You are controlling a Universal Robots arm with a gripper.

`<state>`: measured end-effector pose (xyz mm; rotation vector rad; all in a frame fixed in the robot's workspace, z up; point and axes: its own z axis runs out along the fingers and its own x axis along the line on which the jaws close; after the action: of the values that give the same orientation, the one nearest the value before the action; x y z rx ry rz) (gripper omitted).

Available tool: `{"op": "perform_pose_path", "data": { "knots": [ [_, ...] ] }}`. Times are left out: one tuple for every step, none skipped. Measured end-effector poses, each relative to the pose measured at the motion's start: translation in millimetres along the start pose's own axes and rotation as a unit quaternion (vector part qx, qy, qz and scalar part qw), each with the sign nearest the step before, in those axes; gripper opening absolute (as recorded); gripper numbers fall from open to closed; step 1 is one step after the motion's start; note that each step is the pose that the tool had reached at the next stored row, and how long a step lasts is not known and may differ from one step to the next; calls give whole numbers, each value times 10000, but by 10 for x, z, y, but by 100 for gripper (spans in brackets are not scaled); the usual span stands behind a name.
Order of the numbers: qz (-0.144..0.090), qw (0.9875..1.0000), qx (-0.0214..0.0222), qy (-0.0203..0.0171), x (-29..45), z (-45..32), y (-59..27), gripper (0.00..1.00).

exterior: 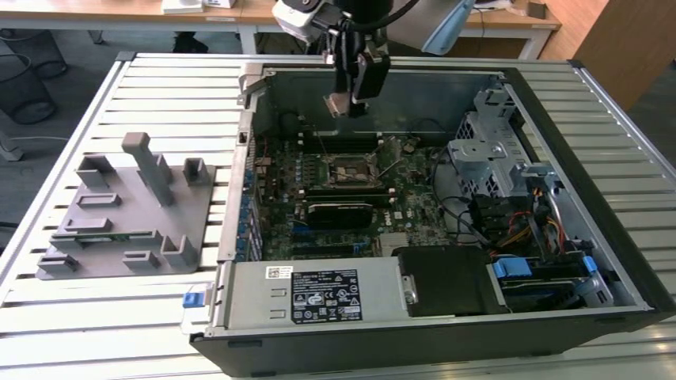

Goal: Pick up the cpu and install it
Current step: 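Place the cpu into insertion slot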

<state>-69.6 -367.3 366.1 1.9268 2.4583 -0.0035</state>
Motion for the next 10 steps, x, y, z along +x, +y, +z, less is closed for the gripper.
{"op": "perform_pose_path", "data": {
  "knots": [
    [90, 10000, 2, -1, 0, 5, 0, 53],
    [187, 9998, 3, -2, 0, 11, 0, 53],
    [278, 9996, 4, -3, 0, 16, 0, 53],
    [368, 9993, 6, -4, 0, 21, 0, 53],
    [458, 9990, 7, -5, 1, 26, 0, 53],
    [545, 9985, 9, -5, 1, 30, 0, 53],
    [621, 9981, 10, -6, 1, 33, 0, 53],
    [684, 9977, 11, -7, 2, 37, 0, 53],
    [735, 9973, 12, -7, 5, 42, 1, 53],
    [760, 9971, 12, -5, 10, 48, 2, 53]
  ]
}}
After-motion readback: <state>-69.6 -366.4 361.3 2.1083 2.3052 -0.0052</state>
